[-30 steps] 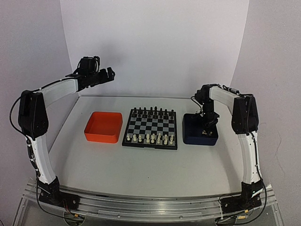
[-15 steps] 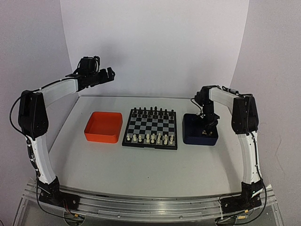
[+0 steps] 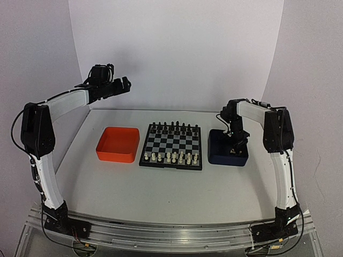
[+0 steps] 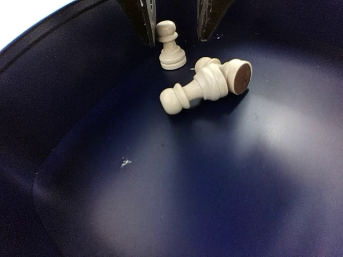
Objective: Set up the chess pieces on the board
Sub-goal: Pick up the chess piece from the storage box.
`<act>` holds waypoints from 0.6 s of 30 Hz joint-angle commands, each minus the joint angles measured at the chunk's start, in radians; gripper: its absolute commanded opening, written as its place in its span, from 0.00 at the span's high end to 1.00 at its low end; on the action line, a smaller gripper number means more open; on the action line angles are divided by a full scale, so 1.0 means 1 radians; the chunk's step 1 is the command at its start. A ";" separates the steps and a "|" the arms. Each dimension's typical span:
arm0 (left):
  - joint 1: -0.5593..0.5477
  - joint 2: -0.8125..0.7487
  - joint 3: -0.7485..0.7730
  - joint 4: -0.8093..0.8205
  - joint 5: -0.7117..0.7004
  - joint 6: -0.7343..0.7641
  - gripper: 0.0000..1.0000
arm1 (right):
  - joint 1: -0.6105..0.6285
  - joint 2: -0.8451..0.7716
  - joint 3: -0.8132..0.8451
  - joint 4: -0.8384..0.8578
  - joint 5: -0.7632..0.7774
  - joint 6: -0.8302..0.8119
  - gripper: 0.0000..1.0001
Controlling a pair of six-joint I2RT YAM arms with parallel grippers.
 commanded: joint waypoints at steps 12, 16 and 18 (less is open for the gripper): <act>-0.002 -0.023 0.005 0.011 0.013 0.022 0.00 | 0.011 0.015 -0.001 -0.263 0.025 -0.001 0.90; -0.001 -0.025 0.002 0.013 0.012 0.024 0.00 | 0.011 0.016 0.008 -0.264 0.035 0.001 0.97; -0.001 -0.026 0.000 0.013 0.012 0.023 0.00 | 0.011 0.012 0.024 -0.264 0.028 0.004 1.00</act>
